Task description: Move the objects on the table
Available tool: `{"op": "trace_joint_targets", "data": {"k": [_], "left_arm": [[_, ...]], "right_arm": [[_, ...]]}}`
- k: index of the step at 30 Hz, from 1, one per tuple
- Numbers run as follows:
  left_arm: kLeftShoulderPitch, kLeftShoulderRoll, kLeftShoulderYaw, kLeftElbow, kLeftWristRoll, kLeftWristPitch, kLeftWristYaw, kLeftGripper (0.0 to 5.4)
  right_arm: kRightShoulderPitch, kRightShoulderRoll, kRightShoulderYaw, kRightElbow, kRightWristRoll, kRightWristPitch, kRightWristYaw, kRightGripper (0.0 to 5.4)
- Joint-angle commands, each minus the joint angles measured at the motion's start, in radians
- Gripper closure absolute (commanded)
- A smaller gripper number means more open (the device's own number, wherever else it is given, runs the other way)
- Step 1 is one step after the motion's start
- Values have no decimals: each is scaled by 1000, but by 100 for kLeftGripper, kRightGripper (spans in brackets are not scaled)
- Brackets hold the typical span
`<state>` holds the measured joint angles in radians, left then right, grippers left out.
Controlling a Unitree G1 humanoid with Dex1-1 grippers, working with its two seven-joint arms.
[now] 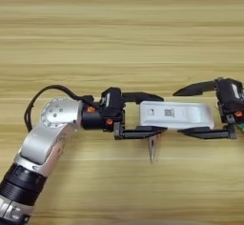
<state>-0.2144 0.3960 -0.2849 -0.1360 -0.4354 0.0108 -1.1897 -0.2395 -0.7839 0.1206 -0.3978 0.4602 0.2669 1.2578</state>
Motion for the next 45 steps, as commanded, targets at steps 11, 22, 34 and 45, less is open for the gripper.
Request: {"op": "trace_joint_targets", "data": {"k": [11, 22, 34, 45], "left_arm": [[-10, -4, 1, 37, 50, -56, 8, 255], [18, -53, 85, 112, 39, -120, 104, 255], [47, -113, 162, 175, 45, -172, 227, 255], [57, -116, 163, 176, 47, -180, 238, 255]], "right_arm": [[-14, 12, -40, -21, 44, -5, -21, 0], [7, 206, -186, 17, 39, -118, -316, 0], [30, 428, -256, 70, -185, -290, -767, 0], [161, 467, -422, 305, -416, -589, -1063, 0]]}}
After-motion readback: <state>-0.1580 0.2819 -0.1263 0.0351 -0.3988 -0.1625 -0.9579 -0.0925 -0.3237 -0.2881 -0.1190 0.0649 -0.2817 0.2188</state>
